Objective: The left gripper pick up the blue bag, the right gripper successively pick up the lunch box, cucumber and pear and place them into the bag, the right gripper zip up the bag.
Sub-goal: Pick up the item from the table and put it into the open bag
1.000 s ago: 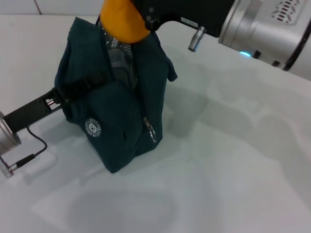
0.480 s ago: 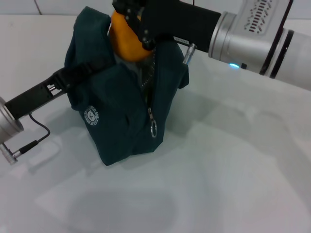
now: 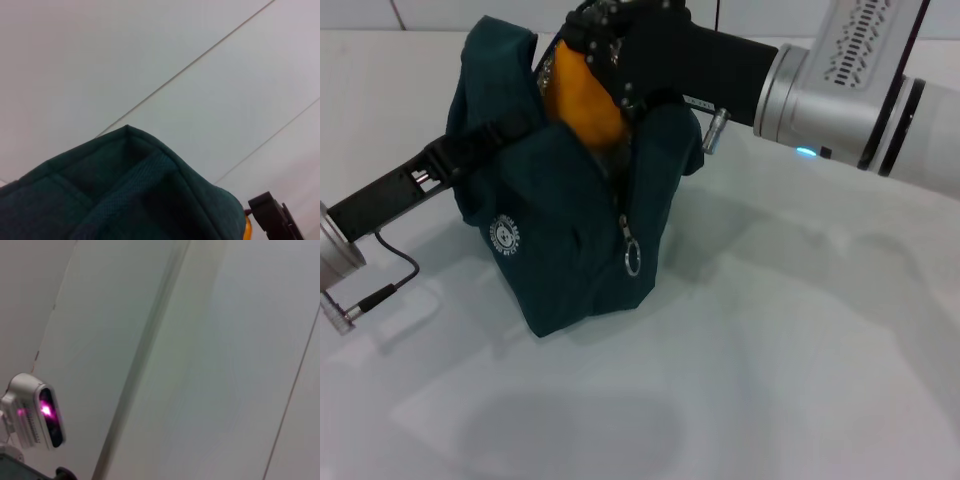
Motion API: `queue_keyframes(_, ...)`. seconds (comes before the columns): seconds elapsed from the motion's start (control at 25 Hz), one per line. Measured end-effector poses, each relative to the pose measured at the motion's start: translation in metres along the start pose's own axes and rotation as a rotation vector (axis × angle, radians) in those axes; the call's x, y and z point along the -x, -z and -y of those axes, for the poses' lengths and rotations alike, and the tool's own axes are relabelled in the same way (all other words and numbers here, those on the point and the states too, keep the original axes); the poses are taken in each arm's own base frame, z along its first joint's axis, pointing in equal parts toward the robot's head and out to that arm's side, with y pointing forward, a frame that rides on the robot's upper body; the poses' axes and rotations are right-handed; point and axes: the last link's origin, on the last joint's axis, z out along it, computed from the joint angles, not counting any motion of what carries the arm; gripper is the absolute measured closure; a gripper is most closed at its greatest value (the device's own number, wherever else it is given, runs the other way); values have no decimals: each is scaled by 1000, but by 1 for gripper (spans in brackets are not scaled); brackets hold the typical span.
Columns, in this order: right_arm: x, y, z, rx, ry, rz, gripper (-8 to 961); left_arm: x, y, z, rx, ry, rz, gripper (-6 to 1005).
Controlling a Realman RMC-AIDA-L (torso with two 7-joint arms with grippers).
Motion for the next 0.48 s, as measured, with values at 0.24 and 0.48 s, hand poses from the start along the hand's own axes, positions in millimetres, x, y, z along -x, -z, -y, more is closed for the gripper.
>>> queue_keyframes(0.24,0,2,-6,19,-6,11,851,1,4,2,-13,4,-6,963)
queue_keyframes(0.48,0,5,-13,36,-10,20,847,1,6,2,-21,5,-16,964)
